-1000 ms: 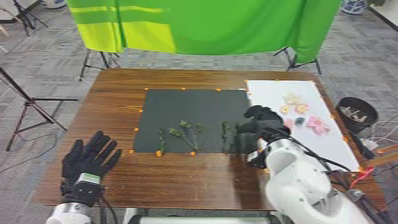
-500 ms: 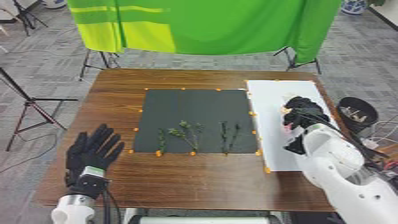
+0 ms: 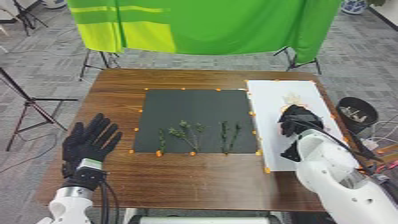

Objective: Arrange flowers

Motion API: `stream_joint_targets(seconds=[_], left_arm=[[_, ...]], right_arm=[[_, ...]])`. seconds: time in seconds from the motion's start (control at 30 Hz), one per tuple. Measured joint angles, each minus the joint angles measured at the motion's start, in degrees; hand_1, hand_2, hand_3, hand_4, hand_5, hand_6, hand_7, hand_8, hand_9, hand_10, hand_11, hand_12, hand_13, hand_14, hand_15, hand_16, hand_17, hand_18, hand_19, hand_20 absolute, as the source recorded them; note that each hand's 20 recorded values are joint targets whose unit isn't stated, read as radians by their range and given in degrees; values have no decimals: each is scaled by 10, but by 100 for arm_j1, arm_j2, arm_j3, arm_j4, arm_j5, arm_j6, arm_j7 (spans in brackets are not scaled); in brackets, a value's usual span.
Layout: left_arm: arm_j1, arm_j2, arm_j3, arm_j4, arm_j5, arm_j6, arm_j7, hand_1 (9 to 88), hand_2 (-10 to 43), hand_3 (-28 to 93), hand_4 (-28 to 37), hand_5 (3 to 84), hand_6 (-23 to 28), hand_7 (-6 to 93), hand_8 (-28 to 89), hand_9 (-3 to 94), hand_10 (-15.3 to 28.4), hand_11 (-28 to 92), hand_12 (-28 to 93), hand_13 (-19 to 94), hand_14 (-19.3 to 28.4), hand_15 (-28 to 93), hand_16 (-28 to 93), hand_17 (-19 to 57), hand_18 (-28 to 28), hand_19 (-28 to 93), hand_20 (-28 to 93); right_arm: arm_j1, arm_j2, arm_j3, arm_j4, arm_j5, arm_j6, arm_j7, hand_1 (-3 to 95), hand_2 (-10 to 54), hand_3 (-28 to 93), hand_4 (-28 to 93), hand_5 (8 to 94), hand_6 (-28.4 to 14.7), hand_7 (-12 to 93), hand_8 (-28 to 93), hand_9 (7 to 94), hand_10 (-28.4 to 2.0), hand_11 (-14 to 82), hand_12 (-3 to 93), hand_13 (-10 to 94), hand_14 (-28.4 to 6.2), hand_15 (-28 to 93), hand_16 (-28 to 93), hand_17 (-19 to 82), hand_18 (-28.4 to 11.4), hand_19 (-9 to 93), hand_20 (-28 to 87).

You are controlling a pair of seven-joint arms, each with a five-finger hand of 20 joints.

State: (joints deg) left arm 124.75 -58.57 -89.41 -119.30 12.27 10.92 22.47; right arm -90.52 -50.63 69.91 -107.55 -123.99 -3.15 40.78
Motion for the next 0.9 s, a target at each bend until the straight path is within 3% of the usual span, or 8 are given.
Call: stream_joint_targets(seconds=[0.27,0.5,0.67,0.9], left_arm=[[9,-4,-2,0,0,-1,12,288,149,700,-283,456,103,131,-71,364,159,271,136,269,177,471,-61,-62,172,429,168],[77,-15,-70,-12,0,0,57,288,148,700,-283,456,104,130,-72,363,158,270,136,268,177,470,-60,-62,172,428,168],[166,-31,-124,-26,0,5,67,288,148,699,-283,455,104,130,-72,364,158,270,136,269,177,469,-60,-62,172,428,168],[184,-35,-125,-26,0,12,78,288,148,700,-283,456,104,129,-72,363,159,270,137,269,178,471,-59,-62,171,427,169]], right_arm=[[-137,24,-163,-16,-412,494,-38,621,-95,739,-283,768,20,283,11,882,-92,58,348,690,-65,190,388,290,-188,780,384],[-98,144,-418,-454,-726,1509,-257,612,-95,758,-283,776,21,298,13,899,-88,71,370,691,-64,214,407,288,-185,785,391],[358,90,-880,-689,-701,1491,-891,610,-95,760,-283,774,22,304,14,897,-87,69,374,687,-64,222,409,284,-182,783,393],[1454,-462,-1876,-481,-159,1330,-1393,609,-95,761,-283,772,22,309,11,896,-86,69,377,684,-63,231,409,282,-183,777,393]])
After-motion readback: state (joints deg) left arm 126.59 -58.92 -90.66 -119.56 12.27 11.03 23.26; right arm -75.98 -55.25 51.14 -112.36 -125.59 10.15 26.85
